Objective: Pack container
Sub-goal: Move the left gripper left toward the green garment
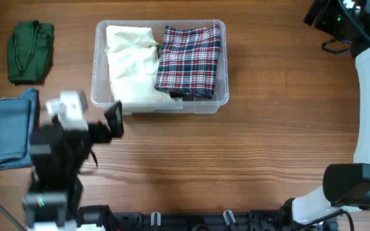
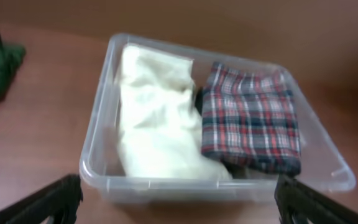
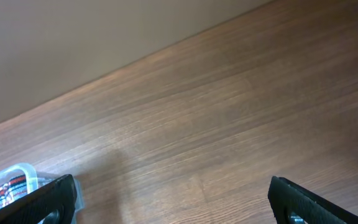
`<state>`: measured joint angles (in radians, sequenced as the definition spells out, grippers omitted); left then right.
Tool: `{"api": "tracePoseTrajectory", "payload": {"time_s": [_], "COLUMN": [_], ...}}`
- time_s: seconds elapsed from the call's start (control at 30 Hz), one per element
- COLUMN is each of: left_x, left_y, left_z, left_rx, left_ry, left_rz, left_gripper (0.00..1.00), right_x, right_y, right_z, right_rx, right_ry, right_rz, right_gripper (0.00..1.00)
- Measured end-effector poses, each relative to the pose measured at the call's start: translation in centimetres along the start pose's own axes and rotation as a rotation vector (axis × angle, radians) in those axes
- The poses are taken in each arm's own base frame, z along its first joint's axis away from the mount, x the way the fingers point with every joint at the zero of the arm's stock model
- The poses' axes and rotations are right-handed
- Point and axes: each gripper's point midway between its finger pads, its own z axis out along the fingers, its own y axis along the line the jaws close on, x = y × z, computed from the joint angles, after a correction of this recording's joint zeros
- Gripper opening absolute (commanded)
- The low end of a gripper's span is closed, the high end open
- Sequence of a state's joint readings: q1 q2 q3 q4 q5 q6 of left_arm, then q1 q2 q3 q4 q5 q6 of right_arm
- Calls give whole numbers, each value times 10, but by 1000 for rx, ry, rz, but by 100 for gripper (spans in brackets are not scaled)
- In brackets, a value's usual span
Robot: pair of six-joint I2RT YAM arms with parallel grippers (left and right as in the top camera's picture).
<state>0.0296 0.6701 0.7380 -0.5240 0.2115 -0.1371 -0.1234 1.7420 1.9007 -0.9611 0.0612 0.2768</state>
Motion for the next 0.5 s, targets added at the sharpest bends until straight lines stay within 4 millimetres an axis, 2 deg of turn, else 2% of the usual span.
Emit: {"api": "tracePoseTrajectory", "payload": {"time_s": [0.17,0.2,0.37,0.5], "left_x": [-22,-32,-69,-74], "left_y": [-1,-2,-4,1], "left_z": [13,17,43,70], "left_rx": [-62,-69,-77,-77], "left_ry": [287,320,362,362], "left_rz": [-56,-62,-70,-67], "left_gripper": [100,100,100,100], "right_x": [0,0,0,0], "right_y": [0,0,0,0], "right_z": [0,0,0,0], "right_rx": [0,0,0,0], "right_ry": [0,-1,0,0], "right_rz": [0,0,0,0], "right_gripper": [100,100,100,100]}}
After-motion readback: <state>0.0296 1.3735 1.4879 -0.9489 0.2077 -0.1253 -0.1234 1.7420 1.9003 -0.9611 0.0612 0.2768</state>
